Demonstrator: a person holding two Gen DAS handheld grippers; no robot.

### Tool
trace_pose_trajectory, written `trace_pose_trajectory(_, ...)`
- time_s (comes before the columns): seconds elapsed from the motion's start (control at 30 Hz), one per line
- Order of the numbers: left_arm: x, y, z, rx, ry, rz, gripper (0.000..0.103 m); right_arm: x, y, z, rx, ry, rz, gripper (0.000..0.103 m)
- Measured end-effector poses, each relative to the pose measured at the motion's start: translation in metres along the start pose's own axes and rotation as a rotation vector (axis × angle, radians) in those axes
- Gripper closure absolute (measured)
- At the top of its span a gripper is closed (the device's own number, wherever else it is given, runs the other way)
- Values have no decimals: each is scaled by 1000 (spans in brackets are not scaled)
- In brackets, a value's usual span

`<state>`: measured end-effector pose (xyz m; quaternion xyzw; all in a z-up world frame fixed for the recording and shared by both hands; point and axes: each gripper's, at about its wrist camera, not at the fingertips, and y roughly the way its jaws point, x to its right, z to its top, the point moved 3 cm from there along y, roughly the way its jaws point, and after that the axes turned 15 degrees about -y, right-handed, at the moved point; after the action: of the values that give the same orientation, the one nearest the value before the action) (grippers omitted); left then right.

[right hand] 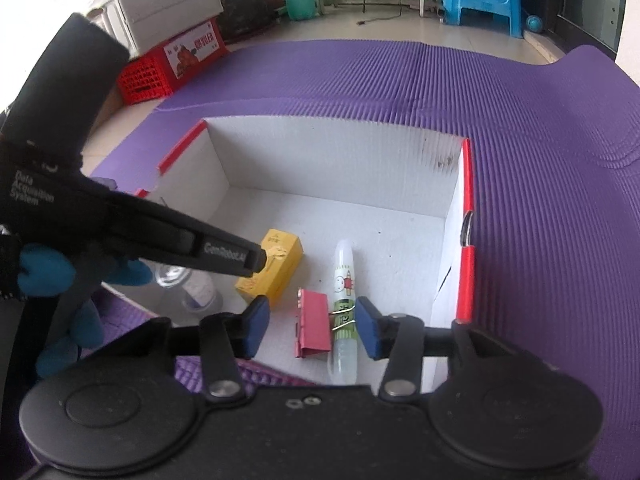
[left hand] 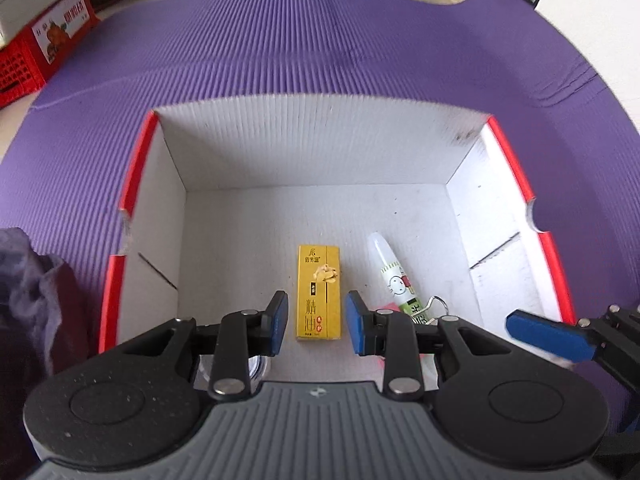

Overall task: Organize rigid objects
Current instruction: 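Release yellow box with left tool while right tool drops the pink clip, then lift both tools out of the box and back toward the remaining items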

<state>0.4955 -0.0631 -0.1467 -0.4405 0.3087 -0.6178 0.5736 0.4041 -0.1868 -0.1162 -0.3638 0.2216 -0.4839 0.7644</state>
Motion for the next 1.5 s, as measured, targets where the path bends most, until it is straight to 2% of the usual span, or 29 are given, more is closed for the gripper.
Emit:
trace_pose_trajectory(0.07, -1, -11, -4, 12, 2, -11, 73, -3, -9, 0, 16, -5, -6, 44)
trace_pose_trajectory(0.3, -3, -55, -20, 78, 14, -39, 73, -14, -40, -4, 53, -5, -11, 37)
trace_pose_trajectory(0.43, -4, -82, -32, 111, 18, -67, 73, -21, -61, -9, 78, -8, -10, 29)
trace_pose_trajectory(0.67, -13, -124, -61, 163, 9, -63, 73, -30, -98, -25, 108, -9, -5, 27)
trace_pose_trajectory(0.7, -14, -129, -66, 171, 10, -57, 68, -32, -103, -27, 114, -9, -5, 27)
trace_pose_trajectory(0.73, -15, -133, -69, 178, 12, -55, 50, -34, -108, -30, 119, -7, -4, 26)
trace_pose_trajectory(0.8, -17, -145, -78, 199, 14, -56, 31, -37, -118, -34, 134, -5, 3, 25)
trace_pose_trajectory(0.97, -25, -170, -97, 227, 10, -69, 31, -47, -143, -43, 164, -7, 10, 24)
trace_pose_trajectory(1.1, -31, -188, -114, 250, 6, -72, 18, -53, -157, -51, 184, -7, 16, 20)
trace_pose_trajectory(1.2, -34, -199, -129, 273, 0, -71, 18, -60, -168, -60, 196, -2, 28, 15)
trace_pose_trajectory(1.3, -35, -208, -143, 298, 1, -69, 0, -66, -177, -67, 212, 1, 34, 9)
trace_pose_trajectory(1.37, -33, -212, -152, 305, 10, -62, 0, -69, -183, -69, 228, 0, 36, 3)
trace_pose_trajectory(1.5, -33, -219, -165, 324, 14, -47, 0, -76, -192, -77, 262, -3, 17, 0)
